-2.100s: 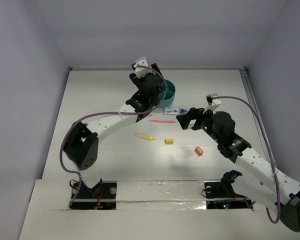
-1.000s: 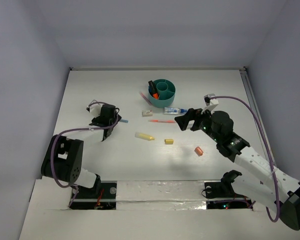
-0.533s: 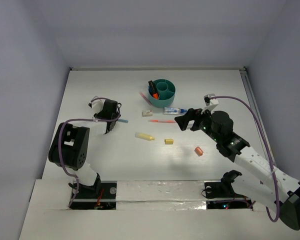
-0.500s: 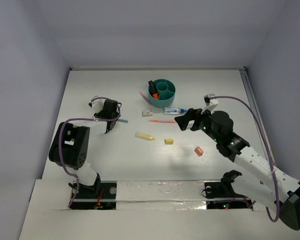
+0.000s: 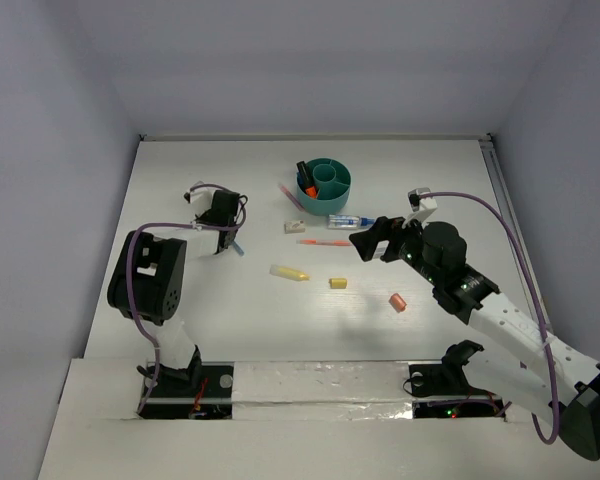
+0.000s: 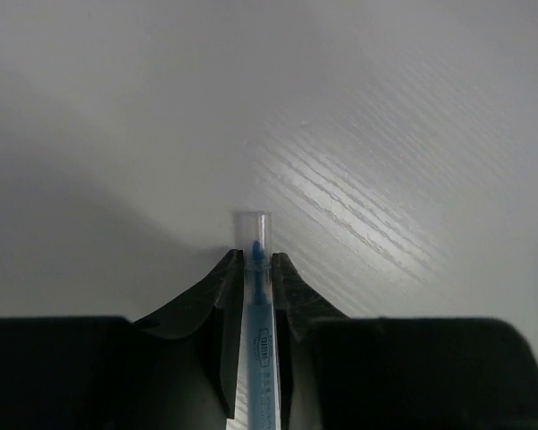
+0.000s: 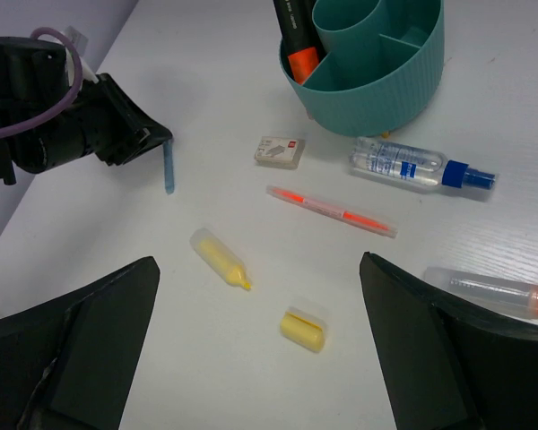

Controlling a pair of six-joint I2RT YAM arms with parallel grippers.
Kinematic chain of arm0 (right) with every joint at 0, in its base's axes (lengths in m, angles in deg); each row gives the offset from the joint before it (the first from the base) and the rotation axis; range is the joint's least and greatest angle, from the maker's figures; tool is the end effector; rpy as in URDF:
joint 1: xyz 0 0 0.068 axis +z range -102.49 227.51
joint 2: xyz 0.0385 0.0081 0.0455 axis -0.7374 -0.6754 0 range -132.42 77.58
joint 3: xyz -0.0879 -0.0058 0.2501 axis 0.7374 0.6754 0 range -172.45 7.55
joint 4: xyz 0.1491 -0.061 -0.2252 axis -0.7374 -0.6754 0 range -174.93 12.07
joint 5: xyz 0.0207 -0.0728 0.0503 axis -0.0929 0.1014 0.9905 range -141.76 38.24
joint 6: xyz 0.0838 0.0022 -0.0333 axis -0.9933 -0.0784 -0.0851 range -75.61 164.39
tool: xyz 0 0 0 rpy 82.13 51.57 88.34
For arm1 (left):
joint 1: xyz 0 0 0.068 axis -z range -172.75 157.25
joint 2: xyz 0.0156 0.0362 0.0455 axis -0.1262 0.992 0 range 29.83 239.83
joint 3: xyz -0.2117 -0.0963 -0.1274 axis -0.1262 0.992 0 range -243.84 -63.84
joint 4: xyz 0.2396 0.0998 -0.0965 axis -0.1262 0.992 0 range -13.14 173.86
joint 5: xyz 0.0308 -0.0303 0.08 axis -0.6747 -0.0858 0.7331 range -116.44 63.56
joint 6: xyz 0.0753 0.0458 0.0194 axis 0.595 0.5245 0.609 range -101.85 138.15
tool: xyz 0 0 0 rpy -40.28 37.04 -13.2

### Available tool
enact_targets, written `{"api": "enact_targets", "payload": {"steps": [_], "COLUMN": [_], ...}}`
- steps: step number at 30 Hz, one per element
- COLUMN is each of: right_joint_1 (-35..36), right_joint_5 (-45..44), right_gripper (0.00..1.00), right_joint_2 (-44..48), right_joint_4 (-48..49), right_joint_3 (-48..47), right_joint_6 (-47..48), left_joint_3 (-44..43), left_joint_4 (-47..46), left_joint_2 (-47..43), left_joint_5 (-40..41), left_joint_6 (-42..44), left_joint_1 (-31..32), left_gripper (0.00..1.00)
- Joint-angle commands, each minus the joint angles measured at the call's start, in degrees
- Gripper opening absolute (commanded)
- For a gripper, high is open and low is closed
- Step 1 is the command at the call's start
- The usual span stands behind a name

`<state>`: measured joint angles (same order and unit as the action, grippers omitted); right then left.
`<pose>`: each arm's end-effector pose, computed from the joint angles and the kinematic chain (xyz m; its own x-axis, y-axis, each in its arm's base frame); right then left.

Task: Sort the stationery into containers
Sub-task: Pick up the pen from the center of the board, then place the pen in the storage box.

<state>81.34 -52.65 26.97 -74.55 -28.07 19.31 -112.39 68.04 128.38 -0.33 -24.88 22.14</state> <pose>0.2307 0.1531 0.2707 -0.3820 0.2542 -0.8885 -0.4219 0.8074 0.4124 0.3786 -0.0640 0.1086 -0.4042 -0.5265 -0.7479 -0.4995 0.8121 -0.3018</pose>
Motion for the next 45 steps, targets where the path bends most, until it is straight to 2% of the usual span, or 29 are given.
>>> {"api": "enact_targets", "payload": {"steps": [1,3,7,9,13,16,20,26,28,30,34,43,45], "right_joint_1": [0.3,0.3,0.3,0.3,0.3,0.3,0.3,0.3,0.3,0.3,0.3,0.3,0.3], "right_joint_5": [-0.8,-0.7,-0.7,-0.9,-1.0,-1.4,-1.8,-4.0,-5.2,-5.8,-8.6,-14.2,-14.5], "right_gripper": [1.0,1.0,1.0,1.0,1.0,1.0,1.0,1.0,1.0,1.0,1.0,1.0,1.0], "right_joint_2": [0.7,0.7,0.9,0.9,1.3,1.4,1.1,1.5,1.9,2.2,3.8,9.5,9.9], "right_joint_4": [1.1,1.1,1.0,0.9,0.8,0.7,0.9,1.5,1.7,2.0,2.2,2.3,2.7], "right_joint_3": [-1.6,-1.6,-1.6,-1.6,-1.6,-1.6,-1.4,-0.9,-0.5,-0.3,0.6,2.5,3.1], "right_joint_6": [-0.1,-0.2,-0.3,-0.3,-0.3,-0.2,-0.4,-0.5,-0.4,-0.5,-0.8,-1.6,-1.7], "left_joint_3": [-2.6,-3.1,-3.5,-3.9,-3.8,-2.6,-0.8,-3.4,-6.1,-9.0,-14.3,-28.5,-31.8], "left_joint_4": [3.5,4.0,4.6,4.8,4.0,2.8,1.8,0.7,-0.9,-4.3,-12.4,-31.7,-33.1], "left_joint_2": [1.0,1.5,1.7,1.9,2.0,0.4,-7.0,-16.7,-17.8,-17.7,-12.6,4.3,8.0], "left_joint_5": [0.2,0.3,0.6,0.3,-0.1,0.4,3.7,14.7,18.6,19.9,21.3,23.7,23.6], "left_joint_6": [3.0,3.5,5.0,5.3,5.9,6.0,6.6,8.9,11.4,13.3,20.4,38.4,41.3], "left_joint_1": [-0.3,-0.3,-0.3,-0.3,-0.3,-0.3,1.7,13.7,18.6,21.0,25.3,29.0,29.7], "left_gripper": [0.09,0.09,0.18,0.17,0.0,0.0,0.0,0.0,0.0,0.0,0.0,0.0,0.0]}}
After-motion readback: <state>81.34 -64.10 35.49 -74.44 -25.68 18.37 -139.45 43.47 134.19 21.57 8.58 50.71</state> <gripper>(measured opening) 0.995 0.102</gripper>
